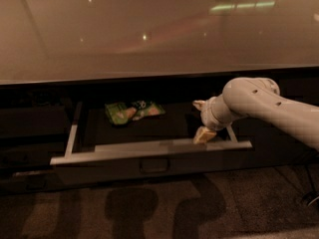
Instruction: Open top drawer
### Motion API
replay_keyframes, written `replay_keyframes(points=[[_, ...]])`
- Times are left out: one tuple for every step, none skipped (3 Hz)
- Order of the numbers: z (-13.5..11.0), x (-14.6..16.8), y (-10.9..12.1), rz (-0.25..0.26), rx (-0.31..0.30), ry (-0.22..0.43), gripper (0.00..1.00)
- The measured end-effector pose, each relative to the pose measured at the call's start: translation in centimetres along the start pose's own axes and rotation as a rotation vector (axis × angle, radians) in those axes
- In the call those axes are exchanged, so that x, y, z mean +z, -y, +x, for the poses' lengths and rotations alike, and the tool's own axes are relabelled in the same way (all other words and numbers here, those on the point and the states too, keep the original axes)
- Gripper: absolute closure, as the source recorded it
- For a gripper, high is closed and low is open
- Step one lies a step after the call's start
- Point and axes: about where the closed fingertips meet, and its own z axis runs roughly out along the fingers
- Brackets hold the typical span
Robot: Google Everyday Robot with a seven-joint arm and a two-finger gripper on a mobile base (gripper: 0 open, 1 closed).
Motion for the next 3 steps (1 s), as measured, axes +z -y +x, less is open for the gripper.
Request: replay_keyframes(points=[[-0.2,-0.6,-4.1,-0.01,0.0,0.033,0.0],[0.5,-3.3,-12.2,-0.034,0.051,0.047,0.0],[0.7,-3.6,-13.0,-0.039,0.057,0.044,0.0]])
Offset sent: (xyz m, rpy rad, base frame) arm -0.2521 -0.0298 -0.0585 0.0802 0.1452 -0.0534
